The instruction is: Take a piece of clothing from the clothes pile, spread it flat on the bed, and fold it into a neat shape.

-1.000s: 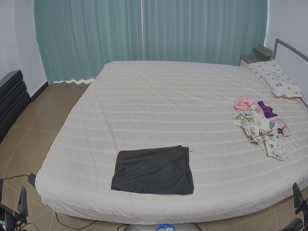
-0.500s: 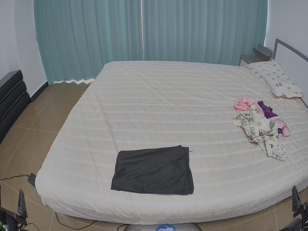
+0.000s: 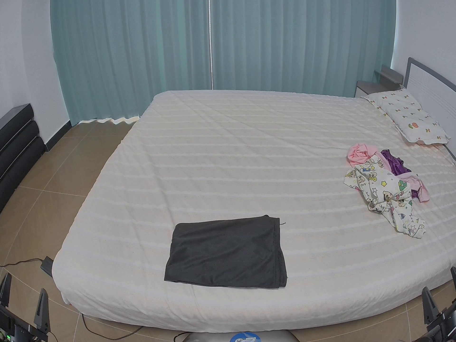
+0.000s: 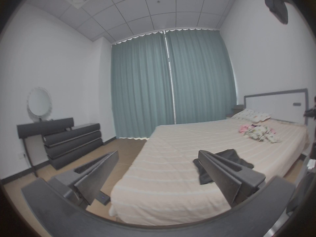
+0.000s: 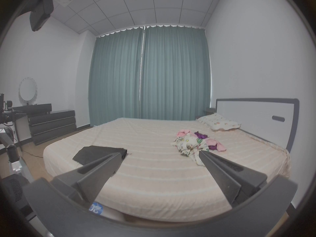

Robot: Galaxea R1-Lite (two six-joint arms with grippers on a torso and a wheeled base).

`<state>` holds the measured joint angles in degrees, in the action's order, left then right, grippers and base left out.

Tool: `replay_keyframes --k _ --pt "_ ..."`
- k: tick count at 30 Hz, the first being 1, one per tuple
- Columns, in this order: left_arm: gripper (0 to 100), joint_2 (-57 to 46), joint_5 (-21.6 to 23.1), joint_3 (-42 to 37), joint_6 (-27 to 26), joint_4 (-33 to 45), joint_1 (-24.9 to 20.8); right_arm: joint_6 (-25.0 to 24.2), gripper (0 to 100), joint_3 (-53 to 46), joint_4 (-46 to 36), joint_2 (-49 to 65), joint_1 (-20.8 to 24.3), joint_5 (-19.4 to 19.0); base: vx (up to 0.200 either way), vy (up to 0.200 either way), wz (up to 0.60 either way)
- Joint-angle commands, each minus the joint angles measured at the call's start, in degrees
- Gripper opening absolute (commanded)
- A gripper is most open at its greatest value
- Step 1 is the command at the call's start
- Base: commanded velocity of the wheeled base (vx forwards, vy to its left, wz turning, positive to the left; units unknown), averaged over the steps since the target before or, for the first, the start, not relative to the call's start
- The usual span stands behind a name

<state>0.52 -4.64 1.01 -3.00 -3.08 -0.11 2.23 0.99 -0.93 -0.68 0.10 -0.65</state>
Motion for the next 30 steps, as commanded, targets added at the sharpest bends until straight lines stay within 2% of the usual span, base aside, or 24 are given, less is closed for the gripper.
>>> replay_keyframes --k 1,2,4,30 --pt "100 -0.26 3.41 -1.01 2.38 1.77 0.02 -0.74 100 -0.46 -0.66 0.59 0.17 -0.5 0.0 0.0 0.0" --pt "100 0.18 5.7 -0.92 2.3 4.23 -0.15 -1.18 100 -0.64 -0.3 0.59 0.17 -0.5 0.0 0.0 0.0" --pt "100 -0.44 5.96 -0.92 1.68 3.26 -0.07 -1.26 100 -0.72 0.05 0.59 0.17 -0.41 0.0 0.0 0.0" --pt "100 -0.35 5.17 -0.92 1.68 3.44 0.02 -1.44 100 -0.81 0.14 0.68 0.17 -0.5 0.0 0.0 0.0"
